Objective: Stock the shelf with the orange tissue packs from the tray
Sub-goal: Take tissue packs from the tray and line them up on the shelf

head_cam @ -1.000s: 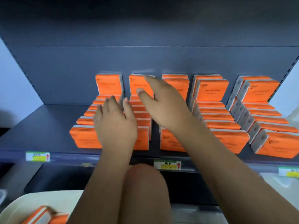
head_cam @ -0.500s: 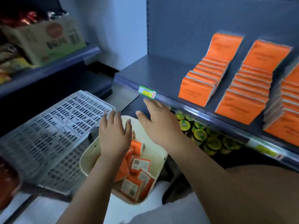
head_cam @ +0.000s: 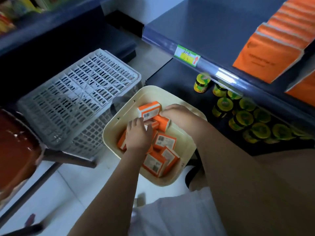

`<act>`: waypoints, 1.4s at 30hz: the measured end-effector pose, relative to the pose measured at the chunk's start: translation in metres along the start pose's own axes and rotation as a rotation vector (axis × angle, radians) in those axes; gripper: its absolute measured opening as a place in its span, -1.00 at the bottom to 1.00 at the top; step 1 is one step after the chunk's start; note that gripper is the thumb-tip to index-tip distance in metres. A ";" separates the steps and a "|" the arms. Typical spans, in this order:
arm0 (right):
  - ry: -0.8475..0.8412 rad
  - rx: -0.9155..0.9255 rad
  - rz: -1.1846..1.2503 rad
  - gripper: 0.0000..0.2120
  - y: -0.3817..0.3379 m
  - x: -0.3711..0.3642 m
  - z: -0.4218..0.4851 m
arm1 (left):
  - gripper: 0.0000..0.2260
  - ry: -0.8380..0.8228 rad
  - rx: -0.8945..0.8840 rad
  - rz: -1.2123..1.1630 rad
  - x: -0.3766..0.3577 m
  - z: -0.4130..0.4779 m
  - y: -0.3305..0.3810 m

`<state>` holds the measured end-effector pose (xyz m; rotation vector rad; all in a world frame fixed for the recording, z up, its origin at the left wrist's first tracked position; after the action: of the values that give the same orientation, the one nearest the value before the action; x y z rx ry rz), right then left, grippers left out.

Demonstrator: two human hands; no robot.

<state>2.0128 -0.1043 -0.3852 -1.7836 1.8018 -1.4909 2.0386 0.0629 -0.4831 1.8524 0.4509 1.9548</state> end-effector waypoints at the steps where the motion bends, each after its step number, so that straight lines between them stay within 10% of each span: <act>1: 0.028 -0.004 0.000 -0.80 0.002 -0.008 0.012 | -0.53 -0.024 0.040 0.002 -0.008 0.000 -0.003; 8: -0.026 0.195 -0.278 -0.63 0.002 -0.074 0.067 | -0.58 -0.082 0.401 -0.011 -0.046 0.011 -0.028; 16: -0.149 0.301 -0.520 -0.16 0.009 -0.115 0.108 | -0.65 -0.244 0.250 0.155 -0.061 -0.003 -0.020; 27: 0.049 0.421 -0.866 -0.59 0.031 -0.117 0.112 | -0.29 -0.572 -0.266 0.712 -0.088 -0.012 -0.019; 42: 0.116 0.575 -0.763 -0.69 0.035 -0.110 0.136 | -0.57 -0.642 -0.559 0.886 -0.093 0.033 -0.007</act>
<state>2.1175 -0.0880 -0.5281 -2.1580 0.5688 -2.1066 2.0753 0.0214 -0.5646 2.2707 -1.1517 1.4792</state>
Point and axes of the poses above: each hand's wrist, its own z-axis towards the middle knuckle, its own x-axis out of the back of the hand, y = z × x, the point moved 2 cm from there along z, towards the middle knuckle, and after that the axes turned 15 degrees about y, right-handed, at the moved point
